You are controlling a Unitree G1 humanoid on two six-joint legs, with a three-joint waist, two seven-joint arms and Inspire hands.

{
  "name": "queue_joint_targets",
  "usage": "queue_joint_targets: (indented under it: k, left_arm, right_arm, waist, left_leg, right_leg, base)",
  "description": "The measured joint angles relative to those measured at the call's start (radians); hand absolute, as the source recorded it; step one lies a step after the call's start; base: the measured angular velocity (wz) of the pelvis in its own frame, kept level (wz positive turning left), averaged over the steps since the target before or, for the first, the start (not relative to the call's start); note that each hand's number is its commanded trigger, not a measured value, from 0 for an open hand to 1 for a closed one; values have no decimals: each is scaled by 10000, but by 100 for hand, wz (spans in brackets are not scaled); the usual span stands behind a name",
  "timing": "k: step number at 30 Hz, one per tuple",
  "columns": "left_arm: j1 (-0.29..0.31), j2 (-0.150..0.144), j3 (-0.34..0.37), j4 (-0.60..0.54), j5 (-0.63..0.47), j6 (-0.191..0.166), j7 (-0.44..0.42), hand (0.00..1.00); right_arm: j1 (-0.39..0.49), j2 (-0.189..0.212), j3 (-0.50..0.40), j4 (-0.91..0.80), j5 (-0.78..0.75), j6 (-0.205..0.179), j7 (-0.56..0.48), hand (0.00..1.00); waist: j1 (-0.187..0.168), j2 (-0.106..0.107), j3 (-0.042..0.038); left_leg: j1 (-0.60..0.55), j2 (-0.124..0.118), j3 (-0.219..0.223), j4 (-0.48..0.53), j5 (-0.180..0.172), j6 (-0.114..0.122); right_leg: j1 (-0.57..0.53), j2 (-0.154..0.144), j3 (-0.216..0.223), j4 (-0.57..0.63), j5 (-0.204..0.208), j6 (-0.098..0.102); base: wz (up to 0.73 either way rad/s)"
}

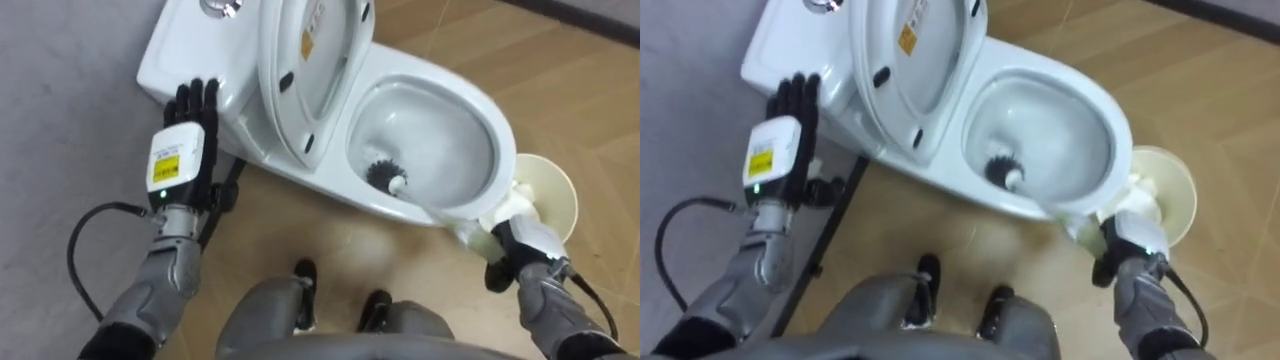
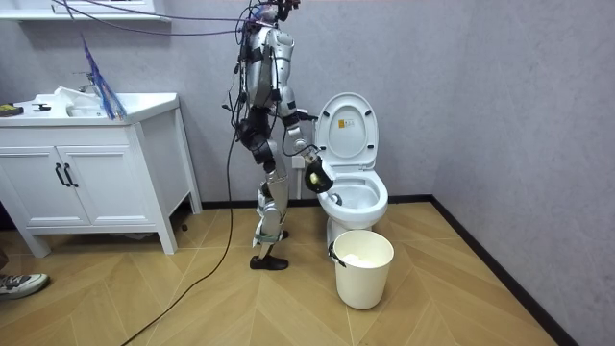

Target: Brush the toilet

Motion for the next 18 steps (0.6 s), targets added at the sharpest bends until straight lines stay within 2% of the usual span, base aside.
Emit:
queue_joint_targets:
  k: [2, 4, 8, 10, 11, 12, 15, 18]
  left_arm:
    - [301, -2, 137, 93, -19, -7, -183, 0]
    - [808, -3, 376, 306, -150, 75, -375, 0]
    - [1531, -60, 773, 593, -1051, 66, -525, 0]
    - [1914, -133, 1273, 1298, -1137, 66, -566, 0]
    - [2069, -142, 1435, 1347, -1139, 75, -576, 0]
    - [2266, -205, 1790, 1393, -1137, 79, -576, 0]
    - [2463, -508, 2365, 1798, -1196, 98, -564, 0]
    - [2469, -547, 2452, 2384, -1759, 104, -558, 0]
  right_arm:
    - [266, 45, -26, -34, 0, 1, 82, 100]
    - [557, 206, -180, -39, -3, 15, 276, 100]
    - [961, 232, -413, -124, -21, -17, 564, 100]
    - [1096, 435, -789, -121, -317, -57, 693, 100]
    - [1118, 484, -806, -122, -346, -72, 702, 100]
    - [1209, 625, -950, -125, -401, -83, 738, 100]
    - [1470, 714, -1169, -187, -535, -105, 772, 100]
    - [1520, 718, -1173, -295, -649, -98, 881, 100]
  waist:
    - [-27, -18, -74]
    - [-38, -119, -210]
    - [-164, -174, -233]
    - [-136, -212, -237]
    - [-152, -206, -255]
    - [-166, -254, -236]
    - [-84, -232, -259]
    - [-21, -205, -226]
  left_leg:
    - [419, -47, -162, -256, 0, 0]
    - [950, -85, -218, -492, 1, -1]
    - [1611, -154, -340, -699, 0, -1]
    - [2086, -134, -369, -993, -17, -28]
    - [2131, -143, -365, -1006, -39, -56]
    - [2237, -149, -363, -1023, -47, -68]
    - [2545, -131, -330, -1243, -66, -74]
    - [2789, -152, -326, -1363, -131, -91]
  right_leg:
    - [388, 0, -94, -195, 19, 24]
    - [920, 14, -238, -488, 23, 46]
    - [1784, 81, -395, -990, 75, 125]
    - [2188, 150, -313, -1240, 121, 140]
    - [2253, 169, -322, -1293, 121, 141]
    - [2382, 188, -328, -1364, 129, 142]
    - [2612, 194, -322, -1437, 128, 155]
    - [2833, 254, -289, -1536, 142, 178]
  base:
    - [6]
    - [10]
    - [14]
    - [-9]
    - [-6]
    - [0]
    - [0]
    - [-5]
